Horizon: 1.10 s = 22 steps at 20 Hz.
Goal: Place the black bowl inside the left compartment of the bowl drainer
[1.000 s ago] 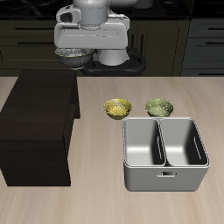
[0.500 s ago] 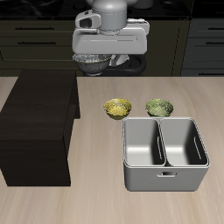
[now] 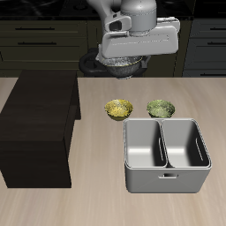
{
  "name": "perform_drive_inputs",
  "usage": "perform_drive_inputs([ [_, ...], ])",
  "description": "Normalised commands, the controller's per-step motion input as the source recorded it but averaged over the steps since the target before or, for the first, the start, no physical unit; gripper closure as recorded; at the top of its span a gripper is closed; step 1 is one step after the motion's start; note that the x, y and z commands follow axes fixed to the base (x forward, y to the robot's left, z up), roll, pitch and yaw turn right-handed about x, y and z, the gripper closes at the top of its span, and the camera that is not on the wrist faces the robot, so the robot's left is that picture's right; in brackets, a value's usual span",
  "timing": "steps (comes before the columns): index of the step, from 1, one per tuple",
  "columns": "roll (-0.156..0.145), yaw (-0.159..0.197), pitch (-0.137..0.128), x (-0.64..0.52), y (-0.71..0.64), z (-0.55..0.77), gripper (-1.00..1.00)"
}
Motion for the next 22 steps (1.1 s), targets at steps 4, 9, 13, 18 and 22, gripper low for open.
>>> perform_drive_inputs([
  [4, 0.083, 0.012, 0.019, 0.09, 0.68, -0.1, 1.0],
  [9, 0.057, 0.005, -0.005, 0.07, 0.43, -0.03, 1.0],
  [13, 0.054, 0.005, -0.007, 0.12, 0.51, -0.02, 1.0],
  [18, 0.009, -0.009, -0.009, 0.28, 0.45, -0.01, 1.0],
  [22, -0.028, -0.044, -0.002, 0.21, 0.15, 0.0, 1.0],
])
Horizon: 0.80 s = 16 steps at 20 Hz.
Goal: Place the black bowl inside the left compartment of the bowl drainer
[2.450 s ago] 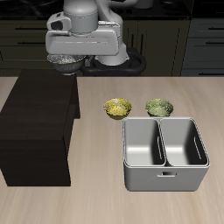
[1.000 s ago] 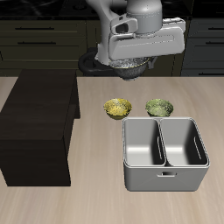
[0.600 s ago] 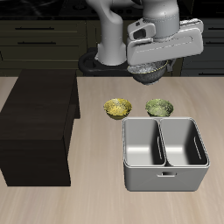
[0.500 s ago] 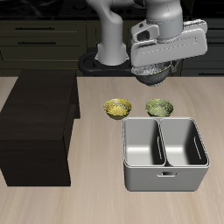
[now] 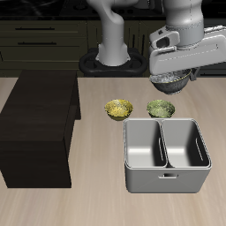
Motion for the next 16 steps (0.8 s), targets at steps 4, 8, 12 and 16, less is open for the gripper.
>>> perform_drive_inputs([
  [4, -0.074, -0.046, -0.006, 0.23, 0.23, 0.0, 1.0],
  [8, -0.035, -0.022, -0.006, 0.06, 0.25, -0.07, 1.0],
  [12, -0.043, -0.012, 0.013, 0.06, 0.2, -0.09, 1.0],
  [16, -0.033, -0.023, -0.003, 0.01, 0.11, -0.06, 1.0],
])
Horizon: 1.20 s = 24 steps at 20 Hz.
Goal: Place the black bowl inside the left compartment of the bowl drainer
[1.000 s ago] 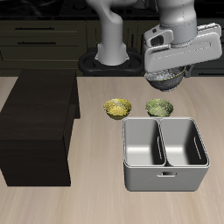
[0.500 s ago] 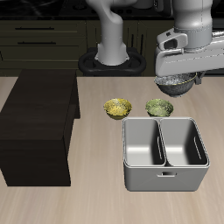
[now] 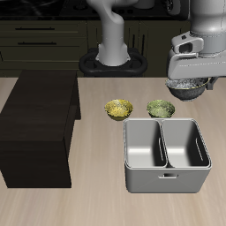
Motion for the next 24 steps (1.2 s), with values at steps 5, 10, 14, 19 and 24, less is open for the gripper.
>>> perform_drive_inputs([
  [5, -0.043, 0.02, 0.001, 0.03, 0.02, -0.14, 1.0],
  [10, -0.033, 0.041, -0.014, 0.06, -0.1, -0.07, 1.0],
  [14, -0.013, -0.011, 0.019, 0.15, -0.07, -0.13, 1.0],
  [19, -0.015, -0.002, 0.028, 0.06, 0.05, -0.28, 1.0],
  [24, 0.036, -0.013, 0.065, 0.03, 0.14, -0.38, 1.0],
])
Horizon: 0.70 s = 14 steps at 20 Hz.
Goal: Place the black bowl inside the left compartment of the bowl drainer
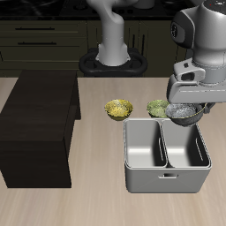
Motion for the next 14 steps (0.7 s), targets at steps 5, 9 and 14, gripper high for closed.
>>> perform_drive_inputs([
  [5, 0.05, -0.002, 0.035, -0.07, 0.26, -0.24, 1.0],
  [9, 0.021, -0.005, 0.026, 0.01, 0.08, -0.18, 1.0],
  [14, -0.007, -0.034, 0.04, 0.01, 0.01, -0.29, 1.0],
])
